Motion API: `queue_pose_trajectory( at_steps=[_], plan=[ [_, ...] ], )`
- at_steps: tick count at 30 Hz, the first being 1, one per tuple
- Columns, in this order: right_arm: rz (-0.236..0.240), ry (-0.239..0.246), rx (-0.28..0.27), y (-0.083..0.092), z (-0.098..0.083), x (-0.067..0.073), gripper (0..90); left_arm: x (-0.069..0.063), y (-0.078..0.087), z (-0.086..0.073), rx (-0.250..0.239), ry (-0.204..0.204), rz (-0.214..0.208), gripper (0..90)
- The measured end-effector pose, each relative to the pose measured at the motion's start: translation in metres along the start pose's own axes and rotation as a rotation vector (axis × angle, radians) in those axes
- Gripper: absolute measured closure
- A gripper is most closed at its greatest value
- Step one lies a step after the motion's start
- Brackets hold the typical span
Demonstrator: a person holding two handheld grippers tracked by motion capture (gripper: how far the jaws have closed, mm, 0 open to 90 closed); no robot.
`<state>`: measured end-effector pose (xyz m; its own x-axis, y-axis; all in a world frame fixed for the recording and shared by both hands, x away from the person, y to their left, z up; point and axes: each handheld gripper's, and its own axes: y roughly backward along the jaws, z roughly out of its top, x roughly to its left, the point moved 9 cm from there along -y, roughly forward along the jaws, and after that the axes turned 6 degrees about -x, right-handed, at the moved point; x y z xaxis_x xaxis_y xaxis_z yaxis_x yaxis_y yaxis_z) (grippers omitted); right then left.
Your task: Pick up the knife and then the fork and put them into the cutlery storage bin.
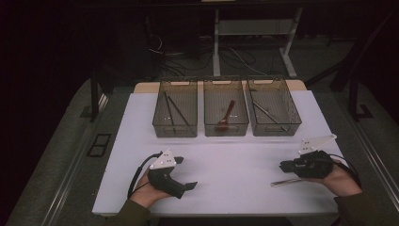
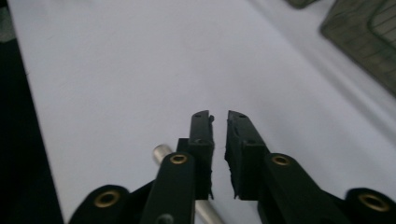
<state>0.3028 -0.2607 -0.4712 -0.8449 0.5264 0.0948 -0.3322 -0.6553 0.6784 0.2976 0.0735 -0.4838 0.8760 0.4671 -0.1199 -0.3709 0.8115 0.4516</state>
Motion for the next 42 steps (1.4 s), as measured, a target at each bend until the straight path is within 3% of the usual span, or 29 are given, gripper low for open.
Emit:
queue_pose_trajectory(
  at_steps=[6, 12, 16, 24, 32, 37, 42],
  plan=[
    [0.075, 0.017, 0.017, -0.01, -0.014, 0.024, 89.3, -0.001, -0.001, 0.0, -0.001, 0.002, -0.001, 0.0],
    [0.121, 0.041, 0.077, -0.024, -0.023, 0.036, 89.8, -0.001, 0.0, 0.001, -0.003, -0.002, 0.001, 0.0],
    [0.104, 0.059, 0.117, -0.031, -0.029, 0.036, 89.9, -0.001, 0.0, 0.0, -0.002, -0.001, 0.0, 0.0],
    [0.058, 0.074, 0.105, -0.036, -0.025, 0.028, 89.9, -0.001, -0.001, 0.001, -0.008, 0.006, 0.002, 0.0],
    [-0.03, 0.05, 0.089, -0.046, -0.013, -0.003, 90.0, -0.001, -0.001, 0.0, -0.004, 0.004, 0.002, 0.0],
    [-0.023, 0.032, 0.084, -0.047, -0.009, -0.01, 89.6, -0.001, -0.001, 0.0, -0.004, 0.004, 0.002, 0.0],
    [-0.016, 0.028, 0.105, -0.026, -0.007, -0.015, 80.0, 0.0, -0.001, 0.0, -0.004, 0.003, 0.003, 0.0]
  ],
)
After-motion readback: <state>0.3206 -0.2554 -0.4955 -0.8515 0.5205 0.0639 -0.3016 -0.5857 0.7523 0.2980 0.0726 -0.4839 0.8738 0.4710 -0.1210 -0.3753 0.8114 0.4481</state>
